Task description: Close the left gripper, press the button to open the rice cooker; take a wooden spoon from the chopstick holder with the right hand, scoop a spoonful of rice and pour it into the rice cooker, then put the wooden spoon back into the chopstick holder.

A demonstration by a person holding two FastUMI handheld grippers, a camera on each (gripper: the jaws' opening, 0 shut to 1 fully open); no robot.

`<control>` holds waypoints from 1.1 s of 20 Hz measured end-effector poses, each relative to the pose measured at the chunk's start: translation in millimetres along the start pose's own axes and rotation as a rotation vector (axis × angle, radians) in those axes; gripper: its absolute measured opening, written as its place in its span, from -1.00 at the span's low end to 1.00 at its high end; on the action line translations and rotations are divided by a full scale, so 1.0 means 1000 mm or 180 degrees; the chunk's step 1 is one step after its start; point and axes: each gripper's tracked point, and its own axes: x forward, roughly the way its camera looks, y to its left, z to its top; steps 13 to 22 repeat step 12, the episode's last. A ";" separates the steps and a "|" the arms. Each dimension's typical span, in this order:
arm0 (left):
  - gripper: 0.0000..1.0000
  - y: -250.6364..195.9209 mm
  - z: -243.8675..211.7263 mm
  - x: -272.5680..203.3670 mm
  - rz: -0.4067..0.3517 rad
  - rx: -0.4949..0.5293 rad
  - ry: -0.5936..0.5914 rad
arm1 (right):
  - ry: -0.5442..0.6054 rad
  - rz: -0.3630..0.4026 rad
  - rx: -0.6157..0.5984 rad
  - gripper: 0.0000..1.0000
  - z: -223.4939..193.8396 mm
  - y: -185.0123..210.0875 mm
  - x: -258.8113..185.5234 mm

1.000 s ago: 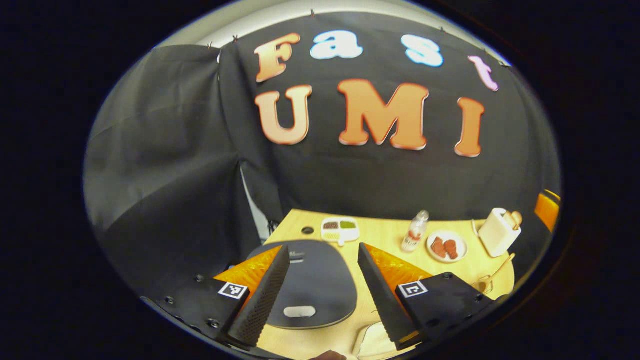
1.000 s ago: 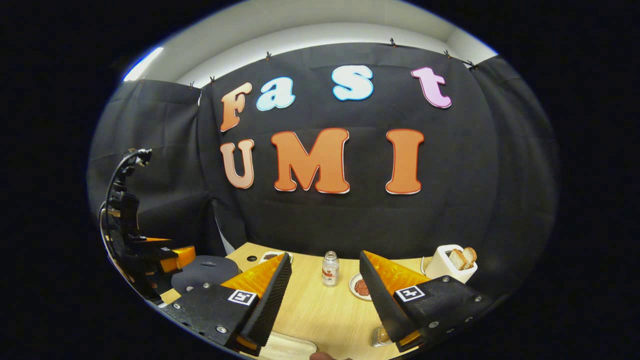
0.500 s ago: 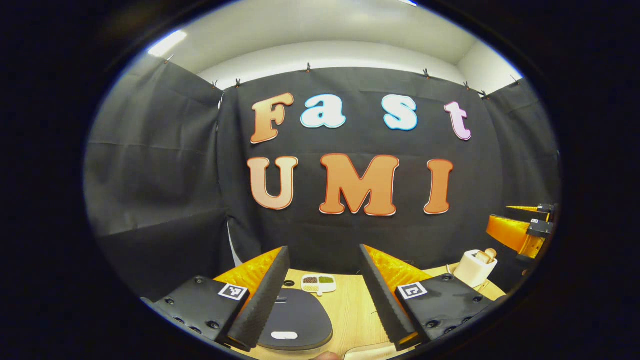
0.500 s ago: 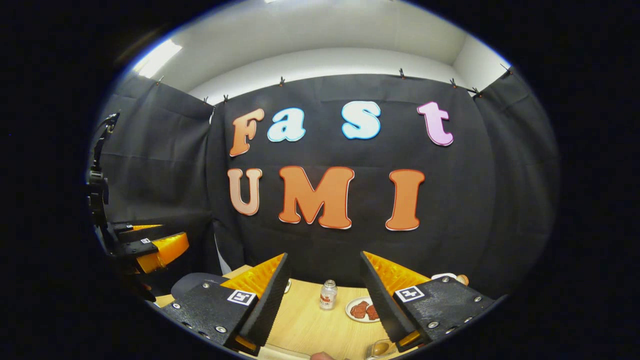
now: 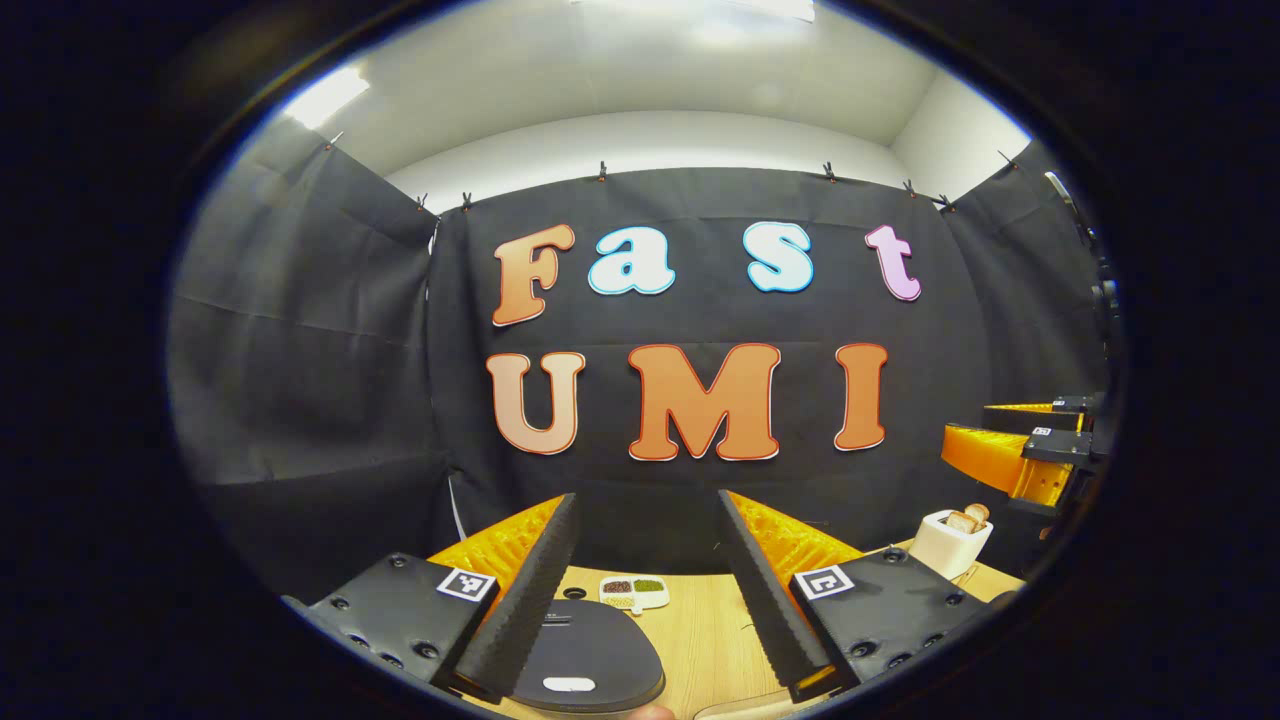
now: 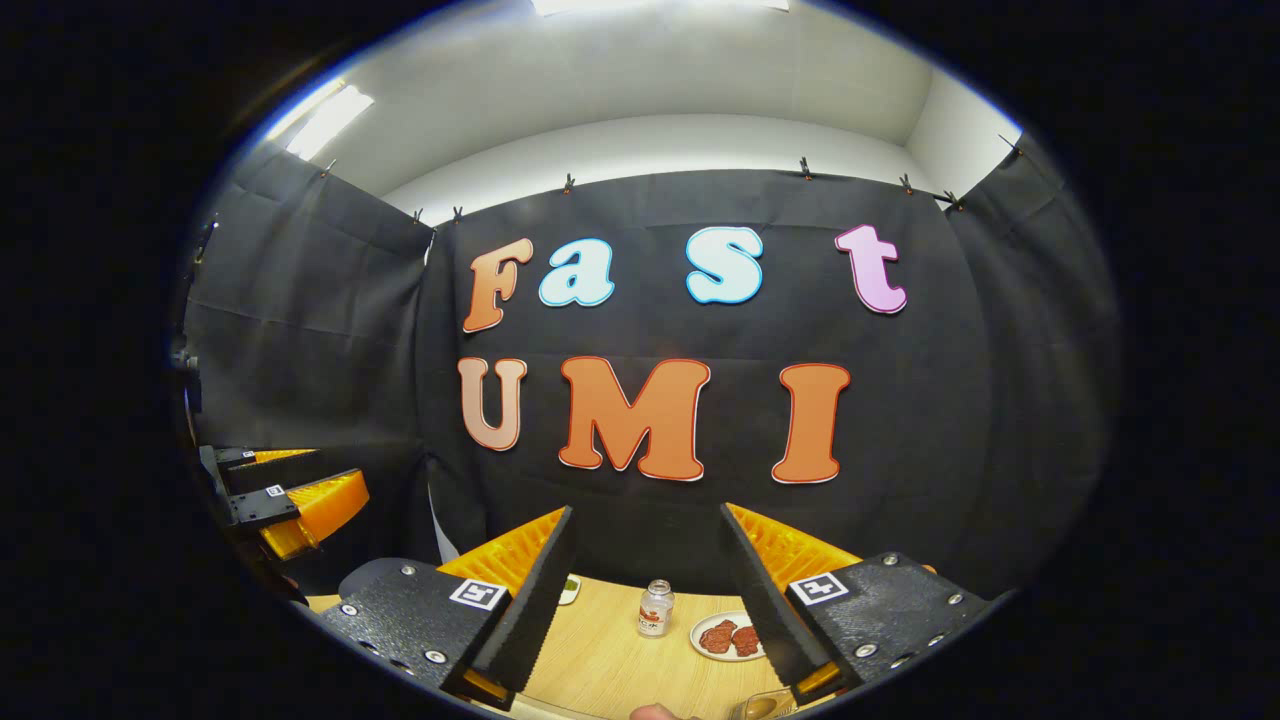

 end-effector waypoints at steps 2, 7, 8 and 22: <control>0.80 0.001 0.003 0.000 0.0021 0.0027 -0.0036 | -0.0010 0.0014 -0.0010 0.75 0.001 0.001 0.000; 0.93 -0.009 0.003 -0.005 -0.0032 0.0127 -0.0082 | 0.0024 0.0034 -0.0033 0.75 -0.002 0.003 0.003; 0.80 -0.010 0.004 -0.006 -0.0042 0.0126 -0.0092 | 0.0029 0.0047 -0.0029 0.86 -0.003 0.005 0.003; 0.80 -0.008 0.002 -0.008 -0.0031 0.0148 -0.0047 | 0.0037 0.0063 -0.0038 0.75 -0.007 0.006 0.005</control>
